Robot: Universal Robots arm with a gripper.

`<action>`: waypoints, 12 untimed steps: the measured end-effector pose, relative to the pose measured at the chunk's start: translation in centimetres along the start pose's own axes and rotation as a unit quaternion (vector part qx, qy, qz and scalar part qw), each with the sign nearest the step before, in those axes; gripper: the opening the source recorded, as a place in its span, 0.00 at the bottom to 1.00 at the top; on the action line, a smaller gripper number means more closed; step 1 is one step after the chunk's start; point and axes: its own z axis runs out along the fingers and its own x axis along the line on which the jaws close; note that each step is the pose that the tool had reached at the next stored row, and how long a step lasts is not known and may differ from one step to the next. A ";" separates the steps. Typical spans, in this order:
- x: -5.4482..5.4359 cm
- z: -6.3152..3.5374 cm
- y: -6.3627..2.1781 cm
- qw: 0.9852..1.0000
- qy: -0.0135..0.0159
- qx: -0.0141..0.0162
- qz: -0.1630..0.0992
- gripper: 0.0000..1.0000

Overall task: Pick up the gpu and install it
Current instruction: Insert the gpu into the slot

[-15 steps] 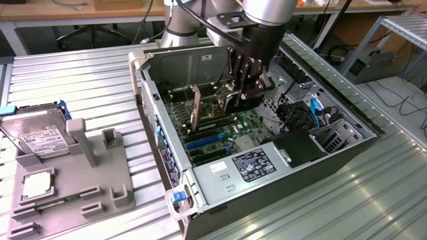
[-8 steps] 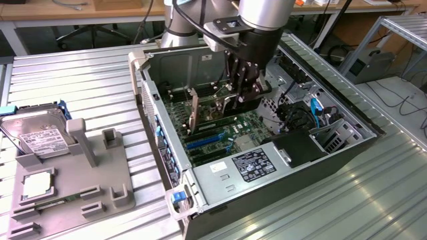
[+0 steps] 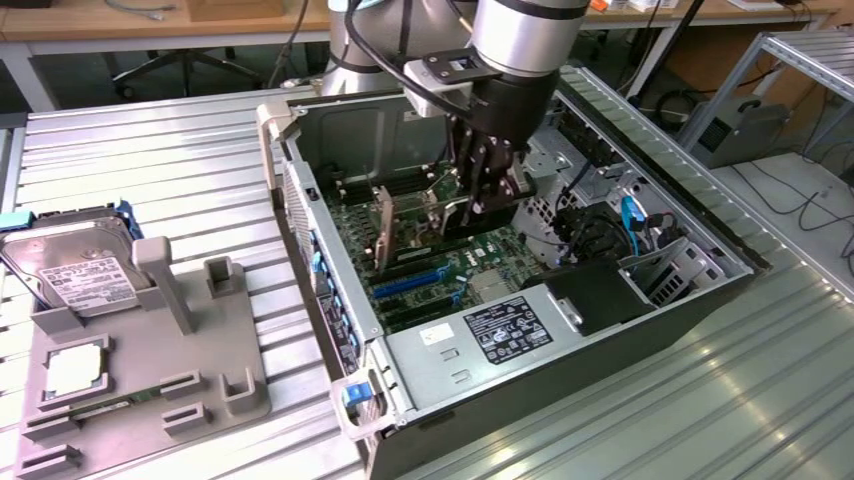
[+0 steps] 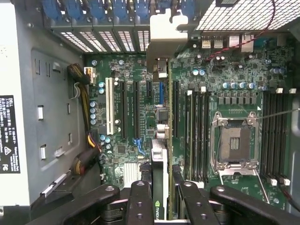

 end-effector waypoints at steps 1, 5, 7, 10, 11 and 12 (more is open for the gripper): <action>0.0 0.15 0.03 1.000 0.000 0.000 0.000 0.27; 0.0 0.84 0.14 1.000 0.000 0.000 0.000 0.27; 0.0 1.29 0.21 1.000 0.000 0.000 0.000 0.27; 0.0 2.03 0.38 1.000 0.000 0.000 0.000 0.27; 0.0 2.16 0.43 1.000 0.000 0.000 0.000 0.27; 0.0 2.38 0.49 1.000 0.000 0.000 0.000 0.27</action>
